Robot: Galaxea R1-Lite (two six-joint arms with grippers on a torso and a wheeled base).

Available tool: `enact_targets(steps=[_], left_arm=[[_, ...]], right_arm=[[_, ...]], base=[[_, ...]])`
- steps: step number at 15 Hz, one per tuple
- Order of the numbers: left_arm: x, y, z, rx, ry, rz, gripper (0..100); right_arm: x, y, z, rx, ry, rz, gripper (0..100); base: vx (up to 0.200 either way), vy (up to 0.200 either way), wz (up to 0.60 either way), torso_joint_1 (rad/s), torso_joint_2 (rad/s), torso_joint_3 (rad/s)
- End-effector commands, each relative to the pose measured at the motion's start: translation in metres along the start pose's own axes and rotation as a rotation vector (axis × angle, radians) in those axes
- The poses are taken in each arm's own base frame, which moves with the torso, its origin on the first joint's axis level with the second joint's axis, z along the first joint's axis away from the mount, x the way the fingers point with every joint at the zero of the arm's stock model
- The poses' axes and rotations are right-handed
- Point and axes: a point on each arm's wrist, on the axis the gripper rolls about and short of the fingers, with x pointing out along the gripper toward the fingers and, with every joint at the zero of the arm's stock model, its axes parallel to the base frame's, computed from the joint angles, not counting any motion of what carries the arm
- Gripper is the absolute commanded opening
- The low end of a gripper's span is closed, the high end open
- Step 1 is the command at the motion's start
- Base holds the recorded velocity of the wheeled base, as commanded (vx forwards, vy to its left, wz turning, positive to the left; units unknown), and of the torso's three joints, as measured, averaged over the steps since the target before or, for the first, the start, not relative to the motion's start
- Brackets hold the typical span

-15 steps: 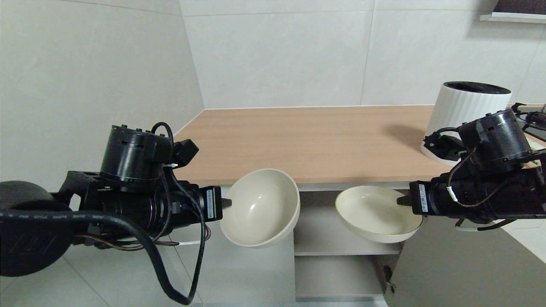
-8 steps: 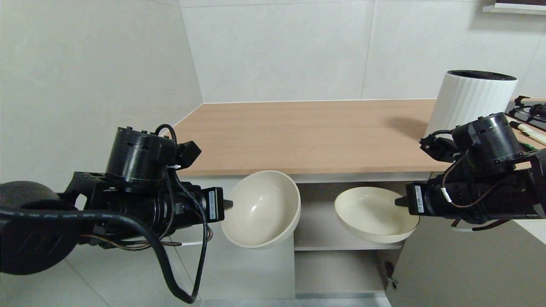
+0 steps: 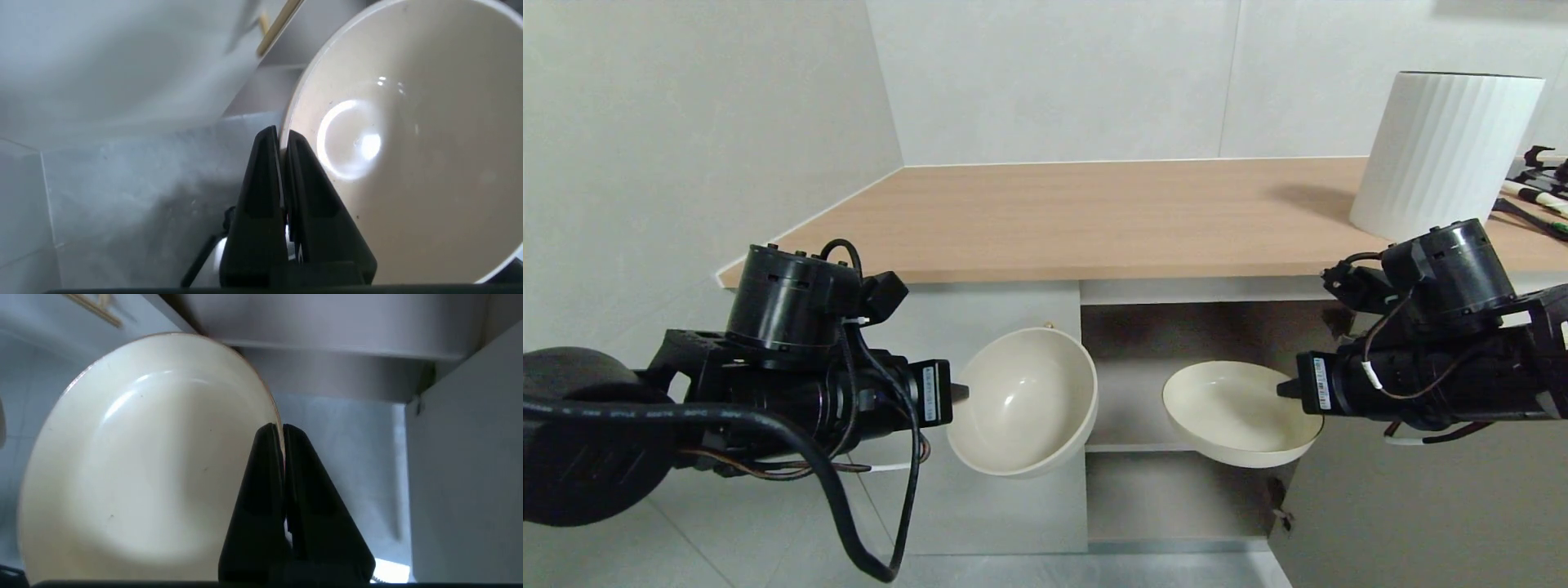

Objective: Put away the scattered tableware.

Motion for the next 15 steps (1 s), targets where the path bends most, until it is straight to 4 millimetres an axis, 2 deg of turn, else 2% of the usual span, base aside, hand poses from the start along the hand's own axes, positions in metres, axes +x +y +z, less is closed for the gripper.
enact_targets(steps=[1,4,7,9,11,12,14,15], left_arm=[[0.001,0.0,0.0,0.0,0.002,0.0,0],[0.001,0.0,0.0,-0.001,0.002,0.001,0],[0.001,0.0,0.0,0.0,0.002,0.0,0],[0.001,0.0,0.0,0.0,0.004,0.001,0],[0.003,0.0,-0.001,0.0,0.007,0.004,0],[0.003,0.0,-0.001,0.001,0.009,0.003,0],[0.003,0.0,-0.001,0.001,0.01,0.002,0],[0.004,0.0,-0.002,0.001,0.011,0.003,0]], right_arm=[[0.002,0.0,-0.001,0.0,0.005,-0.001,0],[0.003,0.0,-0.001,0.0,0.01,-0.003,0],[0.005,0.0,-0.001,0.0,0.014,-0.005,0],[0.013,0.0,-0.002,-0.002,0.025,-0.007,0],[0.032,0.0,-0.004,-0.002,0.034,-0.022,0],[0.057,-0.003,-0.01,-0.004,0.031,-0.064,0],[0.086,-0.004,-0.014,0.002,0.02,-0.077,0],[0.107,-0.005,-0.02,0.007,0.025,-0.08,0]], base=[[0.0,0.0,0.0,-0.11,0.47,0.349],[0.0,0.0,0.0,-0.076,0.38,0.294],[0.0,0.0,0.0,-0.018,0.07,0.055],[0.0,0.0,0.0,0.0,0.0,0.0],[0.0,0.0,0.0,0.0,0.0,0.0],[0.0,0.0,0.0,0.0,0.0,0.0],[0.0,0.0,0.0,0.0,0.0,0.0],[0.0,0.0,0.0,0.0,0.0,0.0]])
